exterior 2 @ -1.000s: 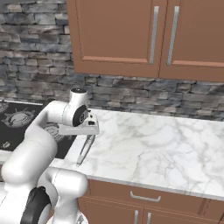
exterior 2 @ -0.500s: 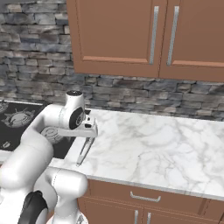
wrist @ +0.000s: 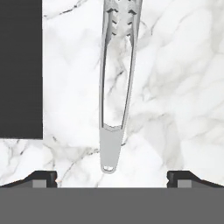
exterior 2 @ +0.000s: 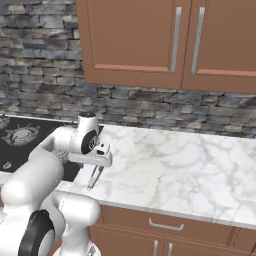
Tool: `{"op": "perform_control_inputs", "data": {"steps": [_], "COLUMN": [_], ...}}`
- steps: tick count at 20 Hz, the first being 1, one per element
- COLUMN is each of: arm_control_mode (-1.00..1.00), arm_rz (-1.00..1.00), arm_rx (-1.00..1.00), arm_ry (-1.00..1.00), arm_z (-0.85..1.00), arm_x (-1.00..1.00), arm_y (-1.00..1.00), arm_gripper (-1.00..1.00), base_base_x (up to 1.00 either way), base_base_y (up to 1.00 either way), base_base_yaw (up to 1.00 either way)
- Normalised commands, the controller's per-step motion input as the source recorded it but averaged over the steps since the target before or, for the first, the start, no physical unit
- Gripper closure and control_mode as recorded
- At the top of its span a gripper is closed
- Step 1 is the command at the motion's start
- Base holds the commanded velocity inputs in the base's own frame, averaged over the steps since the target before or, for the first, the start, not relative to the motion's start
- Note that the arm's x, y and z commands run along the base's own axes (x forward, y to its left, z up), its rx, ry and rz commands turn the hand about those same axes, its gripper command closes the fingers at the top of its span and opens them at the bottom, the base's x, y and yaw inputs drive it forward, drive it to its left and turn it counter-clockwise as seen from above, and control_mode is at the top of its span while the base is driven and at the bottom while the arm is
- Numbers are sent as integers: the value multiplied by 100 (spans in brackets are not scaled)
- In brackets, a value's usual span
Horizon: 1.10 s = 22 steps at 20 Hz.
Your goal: Pick up the tongs from the counter and place them near the plate next to the oven.
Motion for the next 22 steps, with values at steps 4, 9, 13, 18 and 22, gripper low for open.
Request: {"op": "perform_control_inputs", "data": {"steps": [4,9,13,18,22], "arm_control_mode": [-100,-100,-100,-100,-100], "arm_rz": [-4,-3,-3,-3,-3], "arm_rx": [0,0,0,0,0], "arm_ry": [7,9,8,5,0], "arm_z": [-63,-40,-18,0,-6], "arm_x": [0,0,0,0,10], "arm_y": [0,1,1,0,3], "arm_gripper": [-100,-100,-100,-100,-100], "base_base_x": [0,0,0,0,0], "base_base_y": [0,0,0,0,0], "base_base_yaw": [0,0,0,0,0]}}
